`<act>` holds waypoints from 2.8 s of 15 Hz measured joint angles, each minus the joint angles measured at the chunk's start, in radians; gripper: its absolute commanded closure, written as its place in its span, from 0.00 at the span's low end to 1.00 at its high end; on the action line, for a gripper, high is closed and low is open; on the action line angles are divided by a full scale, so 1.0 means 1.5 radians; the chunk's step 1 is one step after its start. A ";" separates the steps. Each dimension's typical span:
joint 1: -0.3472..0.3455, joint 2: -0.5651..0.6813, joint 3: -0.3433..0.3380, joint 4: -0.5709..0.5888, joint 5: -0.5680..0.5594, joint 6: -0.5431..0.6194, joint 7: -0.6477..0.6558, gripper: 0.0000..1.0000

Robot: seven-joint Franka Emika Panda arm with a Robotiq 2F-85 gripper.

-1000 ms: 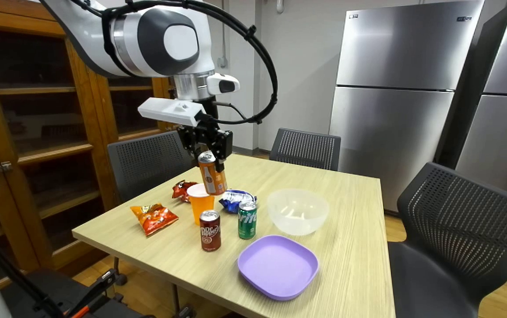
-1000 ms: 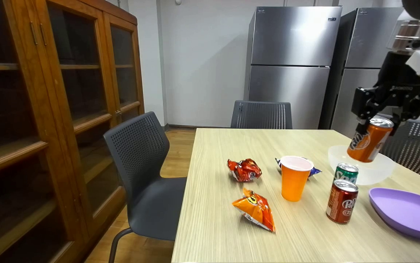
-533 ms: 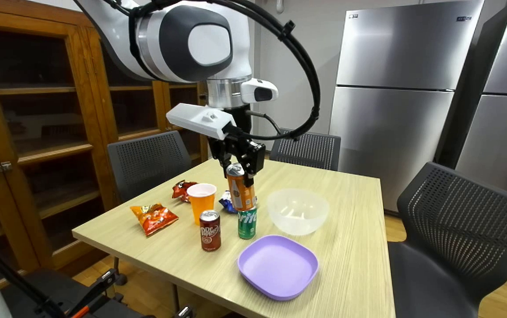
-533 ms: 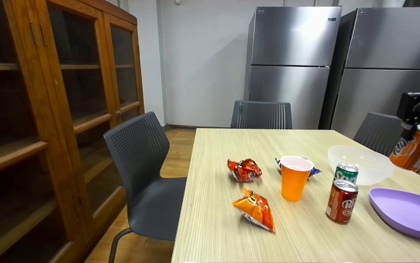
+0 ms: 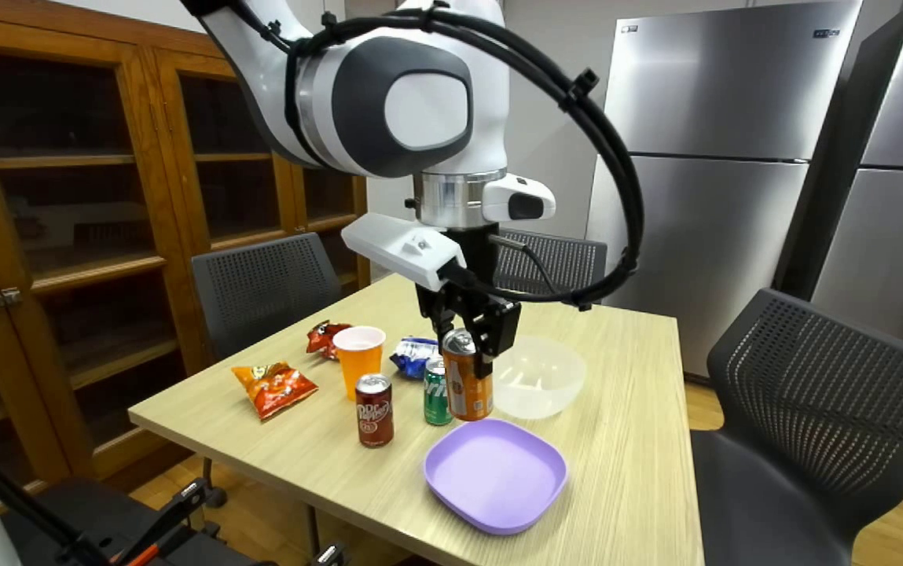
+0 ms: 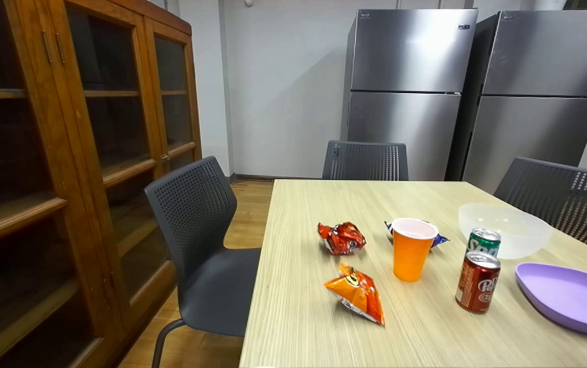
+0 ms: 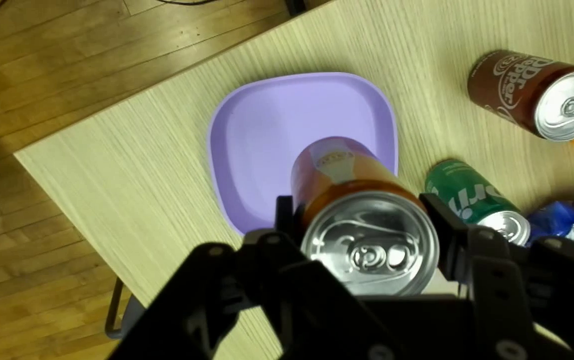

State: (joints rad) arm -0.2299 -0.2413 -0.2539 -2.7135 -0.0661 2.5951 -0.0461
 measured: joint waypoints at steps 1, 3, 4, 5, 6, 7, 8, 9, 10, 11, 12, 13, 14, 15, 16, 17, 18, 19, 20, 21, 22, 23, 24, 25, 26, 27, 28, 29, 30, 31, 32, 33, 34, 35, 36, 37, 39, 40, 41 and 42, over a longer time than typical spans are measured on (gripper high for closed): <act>-0.004 0.015 -0.003 0.009 0.000 0.000 0.000 0.62; -0.011 0.047 -0.007 0.031 0.000 0.000 0.000 0.62; -0.014 0.065 -0.009 0.043 0.000 0.000 0.000 0.62; -0.014 0.083 -0.011 0.055 0.000 0.000 0.000 0.62; -0.014 0.103 -0.013 0.069 0.000 0.000 0.001 0.62; -0.014 0.123 -0.014 0.082 0.000 0.001 0.002 0.62; -0.014 0.142 -0.015 0.095 0.000 0.001 0.002 0.62; -0.014 0.162 -0.015 0.109 0.000 0.001 0.002 0.62; -0.014 0.181 -0.015 0.123 0.000 0.001 0.002 0.62; -0.014 0.198 -0.015 0.135 0.000 0.001 0.002 0.62; -0.014 0.216 -0.015 0.148 0.000 0.001 0.003 0.62; -0.014 0.232 -0.015 0.160 0.001 0.001 0.004 0.62; -0.014 0.248 -0.014 0.172 0.001 0.001 0.004 0.62; -0.014 0.263 -0.013 0.184 0.003 0.001 0.005 0.62; -0.013 0.278 -0.012 0.195 0.006 0.001 0.005 0.62; -0.012 0.292 -0.011 0.205 0.009 0.001 0.006 0.62; -0.011 0.304 -0.010 0.215 0.014 0.001 0.006 0.62; -0.011 0.317 -0.009 0.226 0.019 0.001 0.006 0.62; -0.011 0.329 -0.007 0.235 0.025 0.001 0.006 0.62; -0.011 0.340 -0.004 0.244 0.030 0.001 0.007 0.62; -0.011 0.350 -0.002 0.251 0.034 0.001 0.007 0.62; -0.011 0.359 0.000 0.259 0.038 0.001 0.008 0.62; -0.011 0.368 0.002 0.265 0.042 0.001 0.009 0.62; -0.011 0.377 0.004 0.271 0.047 0.001 0.009 0.62; -0.011 0.385 0.006 0.277 0.052 0.001 0.010 0.62; -0.011 0.392 0.008 0.282 0.055 0.001 0.010 0.62; -0.011 0.400 0.009 0.287 0.059 0.001 0.011 0.62; -0.011 0.406 0.010 0.292 0.062 0.001 0.011 0.62; -0.011 0.412 0.011 0.296 0.064 0.001 0.011 0.62; -0.011 0.418 0.013 0.299 0.067 0.001 0.011 0.62; -0.011 0.422 0.014 0.302 0.069 0.001 0.011 0.62; -0.011 0.426 0.014 0.305 0.070 0.001 0.011 0.62; -0.011 0.429 0.015 0.306 0.071 0.001 0.011 0.62; -0.011 0.432 0.015 0.308 0.071 0.001 0.011 0.62; -0.011 0.433 0.015 0.310 0.072 0.001 0.011 0.62; -0.011 0.435 0.015 0.311 0.073 0.001 0.011 0.35; -0.011 0.437 0.015 0.312 0.075 0.001 0.011 0.10; -0.011 0.437 0.015 0.312 0.075 0.000 0.011 0.07; -0.011 0.437 0.015 0.312 0.075 0.000 0.011 0.02; -0.011 0.437 0.015 0.313 0.076 0.000 0.012 0.00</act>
State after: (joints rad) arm -0.2468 0.4144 -0.2314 -2.2440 0.0473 2.5956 -0.0288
